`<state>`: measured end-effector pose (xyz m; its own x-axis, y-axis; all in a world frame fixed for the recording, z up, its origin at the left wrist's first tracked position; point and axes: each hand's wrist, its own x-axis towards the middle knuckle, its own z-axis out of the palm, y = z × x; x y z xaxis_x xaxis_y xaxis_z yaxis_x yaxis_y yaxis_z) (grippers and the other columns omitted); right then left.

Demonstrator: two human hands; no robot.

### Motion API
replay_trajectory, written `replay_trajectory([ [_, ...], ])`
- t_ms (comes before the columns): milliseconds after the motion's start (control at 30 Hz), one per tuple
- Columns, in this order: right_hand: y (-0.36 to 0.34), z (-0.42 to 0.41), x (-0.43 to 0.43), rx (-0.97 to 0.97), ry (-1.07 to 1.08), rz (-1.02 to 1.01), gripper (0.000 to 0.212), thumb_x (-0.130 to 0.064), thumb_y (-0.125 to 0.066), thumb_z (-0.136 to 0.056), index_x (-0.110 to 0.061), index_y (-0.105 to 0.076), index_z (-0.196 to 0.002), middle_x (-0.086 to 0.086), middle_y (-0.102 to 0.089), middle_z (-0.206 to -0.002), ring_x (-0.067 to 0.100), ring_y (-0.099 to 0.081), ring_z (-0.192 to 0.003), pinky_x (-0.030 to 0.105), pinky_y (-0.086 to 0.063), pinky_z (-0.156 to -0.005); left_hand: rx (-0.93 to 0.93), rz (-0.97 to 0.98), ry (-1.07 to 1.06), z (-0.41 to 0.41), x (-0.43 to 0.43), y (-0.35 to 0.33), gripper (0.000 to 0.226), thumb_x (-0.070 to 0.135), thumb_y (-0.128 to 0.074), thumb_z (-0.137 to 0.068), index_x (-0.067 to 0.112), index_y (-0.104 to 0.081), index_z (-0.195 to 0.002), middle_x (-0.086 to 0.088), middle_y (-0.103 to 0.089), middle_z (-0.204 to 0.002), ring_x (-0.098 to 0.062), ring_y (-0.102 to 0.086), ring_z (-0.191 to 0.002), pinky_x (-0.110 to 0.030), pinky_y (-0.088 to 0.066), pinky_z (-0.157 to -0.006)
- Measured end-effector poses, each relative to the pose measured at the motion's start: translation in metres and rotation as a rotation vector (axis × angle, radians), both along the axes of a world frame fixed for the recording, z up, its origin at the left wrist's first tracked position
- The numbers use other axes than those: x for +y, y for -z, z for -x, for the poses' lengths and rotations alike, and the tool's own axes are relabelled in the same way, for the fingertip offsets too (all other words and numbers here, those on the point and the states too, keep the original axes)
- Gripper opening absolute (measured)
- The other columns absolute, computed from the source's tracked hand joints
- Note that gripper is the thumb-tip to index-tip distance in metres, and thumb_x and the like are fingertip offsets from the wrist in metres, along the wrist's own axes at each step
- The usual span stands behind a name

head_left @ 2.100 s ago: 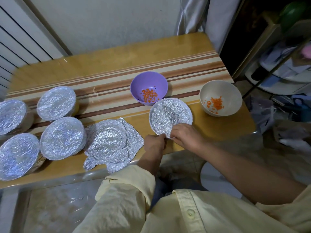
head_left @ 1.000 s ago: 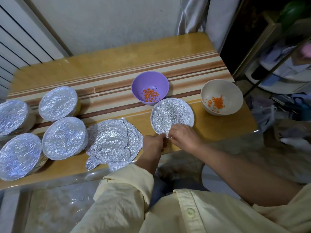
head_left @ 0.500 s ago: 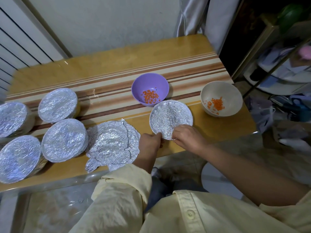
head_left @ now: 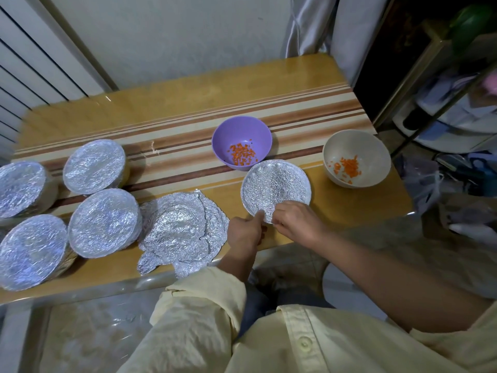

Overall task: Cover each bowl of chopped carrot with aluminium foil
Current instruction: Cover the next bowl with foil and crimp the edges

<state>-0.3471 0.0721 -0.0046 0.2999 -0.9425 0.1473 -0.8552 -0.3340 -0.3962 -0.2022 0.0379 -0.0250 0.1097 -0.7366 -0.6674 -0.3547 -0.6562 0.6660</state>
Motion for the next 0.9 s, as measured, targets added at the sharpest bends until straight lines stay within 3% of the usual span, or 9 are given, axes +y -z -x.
replay_trajectory([
  [167,0.004,-0.002,-0.002,-0.008,0.029,-0.018,0.023,0.002,-0.079,-0.058,-0.009,-0.059,-0.059,0.003,-0.056,-0.061,0.025,-0.056,-0.056,0.027,-0.041,-0.050,-0.122,0.088,0.108,0.001,-0.004,0.005,0.038,0.041,-0.066,-0.088,0.009,-0.078,-0.071,-0.015,-0.075,-0.077,-0.034,-0.073,-0.079,-0.042,-0.059,-0.081],
  [300,0.004,-0.002,-0.002,-0.021,0.045,-0.022,0.022,0.002,-0.079,-0.059,-0.010,-0.060,-0.060,0.003,-0.056,-0.062,0.025,-0.057,-0.057,0.025,-0.040,-0.053,-0.060,0.080,0.093,-0.002,-0.004,0.007,0.047,0.057,-0.062,-0.071,0.017,-0.071,-0.050,-0.008,-0.074,-0.066,-0.031,-0.074,-0.072,-0.046,-0.061,-0.078],
  [367,0.005,-0.002,-0.002,-0.025,0.048,-0.026,0.022,0.001,-0.079,-0.060,-0.010,-0.060,-0.061,0.003,-0.056,-0.063,0.025,-0.057,-0.058,0.026,-0.041,-0.053,-0.036,0.059,0.089,-0.003,-0.001,0.007,0.051,0.064,-0.061,-0.064,0.016,-0.071,-0.051,-0.006,-0.074,-0.063,-0.028,-0.074,-0.070,-0.046,-0.061,-0.077],
  [467,0.007,-0.003,-0.003,-0.018,0.031,-0.047,0.023,-0.001,-0.081,-0.060,-0.009,-0.060,-0.062,0.004,-0.056,-0.064,0.026,-0.058,-0.059,0.030,-0.045,-0.051,-0.075,0.082,0.121,-0.002,-0.002,0.007,0.042,0.049,-0.065,-0.076,0.017,-0.069,-0.049,-0.008,-0.074,-0.065,-0.030,-0.073,-0.072,-0.046,-0.061,-0.077],
  [567,0.004,0.001,-0.003,-0.016,-0.008,-0.059,0.025,-0.009,-0.086,-0.061,-0.010,-0.062,-0.068,0.004,-0.058,-0.069,0.026,-0.059,-0.064,0.028,-0.043,-0.055,-0.091,0.079,0.113,-0.003,-0.007,0.006,0.038,0.045,-0.063,-0.067,0.016,-0.068,-0.044,-0.012,-0.072,-0.062,-0.034,-0.073,-0.072,-0.048,-0.061,-0.077],
  [667,0.000,0.011,-0.003,-0.010,-0.038,-0.035,0.029,-0.016,-0.089,-0.058,-0.012,-0.065,-0.074,0.002,-0.060,-0.075,0.025,-0.061,-0.068,0.029,-0.047,-0.060,-0.082,0.060,0.137,-0.008,-0.013,0.010,0.039,0.037,-0.065,-0.075,0.028,-0.068,-0.038,-0.007,-0.072,-0.060,-0.033,-0.074,-0.074,-0.049,-0.061,-0.079],
  [833,0.001,0.014,-0.001,0.036,-0.064,-0.021,0.030,-0.011,-0.088,-0.056,-0.013,-0.060,-0.067,0.002,-0.058,-0.069,0.025,-0.059,-0.064,0.029,-0.047,-0.059,-0.042,0.058,0.146,-0.010,-0.016,0.011,0.037,0.033,-0.064,-0.075,0.027,-0.069,-0.039,-0.007,-0.073,-0.060,-0.035,-0.074,-0.076,-0.050,-0.059,-0.080],
  [900,0.003,0.011,-0.001,0.032,-0.071,-0.010,0.027,-0.007,-0.084,-0.059,-0.012,-0.057,-0.063,0.003,-0.056,-0.065,0.025,-0.057,-0.060,0.029,-0.046,-0.054,-0.039,0.056,0.117,-0.010,-0.015,0.010,0.046,0.027,-0.067,-0.084,0.027,-0.069,-0.038,-0.008,-0.073,-0.061,-0.035,-0.074,-0.076,-0.050,-0.059,-0.081],
])
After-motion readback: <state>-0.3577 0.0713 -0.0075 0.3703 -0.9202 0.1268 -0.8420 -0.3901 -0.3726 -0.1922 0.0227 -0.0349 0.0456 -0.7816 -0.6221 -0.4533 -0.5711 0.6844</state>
